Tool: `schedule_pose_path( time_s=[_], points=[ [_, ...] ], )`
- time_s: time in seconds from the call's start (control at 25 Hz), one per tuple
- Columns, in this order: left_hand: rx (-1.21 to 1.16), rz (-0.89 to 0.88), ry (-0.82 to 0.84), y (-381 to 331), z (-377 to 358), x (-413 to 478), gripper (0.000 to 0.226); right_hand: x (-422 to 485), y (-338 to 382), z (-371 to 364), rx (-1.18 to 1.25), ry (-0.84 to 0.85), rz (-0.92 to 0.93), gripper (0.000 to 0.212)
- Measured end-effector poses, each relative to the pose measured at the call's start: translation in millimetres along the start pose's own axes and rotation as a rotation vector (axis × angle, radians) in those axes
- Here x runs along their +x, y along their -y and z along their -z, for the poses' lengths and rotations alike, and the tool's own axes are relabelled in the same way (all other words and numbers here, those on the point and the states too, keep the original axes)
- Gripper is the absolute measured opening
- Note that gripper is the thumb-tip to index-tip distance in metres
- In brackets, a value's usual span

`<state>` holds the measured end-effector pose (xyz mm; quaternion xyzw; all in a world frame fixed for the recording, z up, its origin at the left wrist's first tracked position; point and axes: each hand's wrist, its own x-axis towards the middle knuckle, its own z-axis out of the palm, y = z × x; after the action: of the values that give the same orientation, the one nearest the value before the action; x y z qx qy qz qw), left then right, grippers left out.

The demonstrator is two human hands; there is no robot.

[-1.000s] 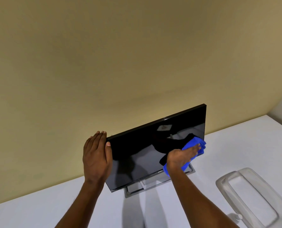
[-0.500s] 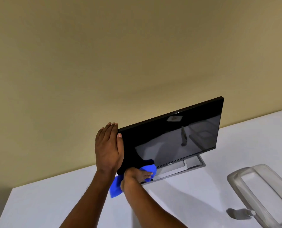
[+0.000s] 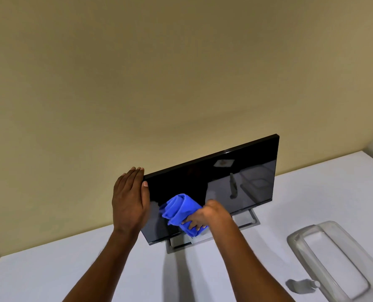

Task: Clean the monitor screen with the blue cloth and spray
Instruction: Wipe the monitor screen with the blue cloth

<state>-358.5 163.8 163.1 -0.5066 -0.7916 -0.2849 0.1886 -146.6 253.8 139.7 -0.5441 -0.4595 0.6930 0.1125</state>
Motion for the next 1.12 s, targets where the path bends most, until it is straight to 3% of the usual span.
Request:
schedule_pose_path(
  time_s=[0.16, 0.28, 0.36, 0.48, 0.52, 0.6, 0.64, 0.68, 0.84, 1.0, 1.12],
  points=[
    [0.021, -0.018, 0.006, 3.1, -0.9, -0.1, 0.050, 11.2, 34.1, 82.0, -0.601, 0.102, -0.122, 0.043],
    [0.004, -0.001, 0.023, -1.2, 0.3, 0.1, 0.051, 20.6, 49.1, 127.8, -0.610, -0.104, -0.120, 0.038],
    [0.007, -0.006, 0.017, -0.7, 1.3, 0.6, 0.052, 5.5, 46.8, 146.7, -0.454, -0.318, 0.022, 0.025],
    [0.002, 0.002, 0.031, -2.3, 3.5, 0.9, 0.052, -10.0, 61.5, 139.5, 0.077, -0.457, 0.243, 0.017],
    [0.004, 0.004, 0.036, -2.8, 3.8, 1.2, 0.052, -13.3, 76.5, 134.8, 0.267, -0.497, 0.293, 0.023],
    [0.003, 0.013, 0.047, -3.1, 4.8, 1.8, 0.052, -11.2, 114.8, 119.5, 0.632, -0.589, 0.285, 0.058],
    [0.000, 0.014, 0.052, -3.6, 5.7, 2.2, 0.052, -6.8, 126.6, 110.3, 0.666, -0.660, 0.285, 0.072],
    [-0.006, 0.013, 0.049, -4.0, 6.0, 2.4, 0.053, -4.6, 130.0, 100.5, 0.578, -0.740, 0.340, 0.082],
    [-0.012, 0.020, 0.056, -6.7, 6.8, 3.3, 0.054, 15.1, 102.2, 83.3, -0.146, -0.913, 0.491, 0.097],
    [-0.010, 0.015, 0.050, -5.3, 3.7, 3.3, 0.053, 8.0, 86.4, 61.0, -0.664, -0.900, 0.523, 0.099],
    [-0.008, 0.008, 0.036, -5.3, 1.8, 2.2, 0.052, -6.0, 76.8, 29.4, -0.925, -0.821, 0.625, 0.090]
  ],
)
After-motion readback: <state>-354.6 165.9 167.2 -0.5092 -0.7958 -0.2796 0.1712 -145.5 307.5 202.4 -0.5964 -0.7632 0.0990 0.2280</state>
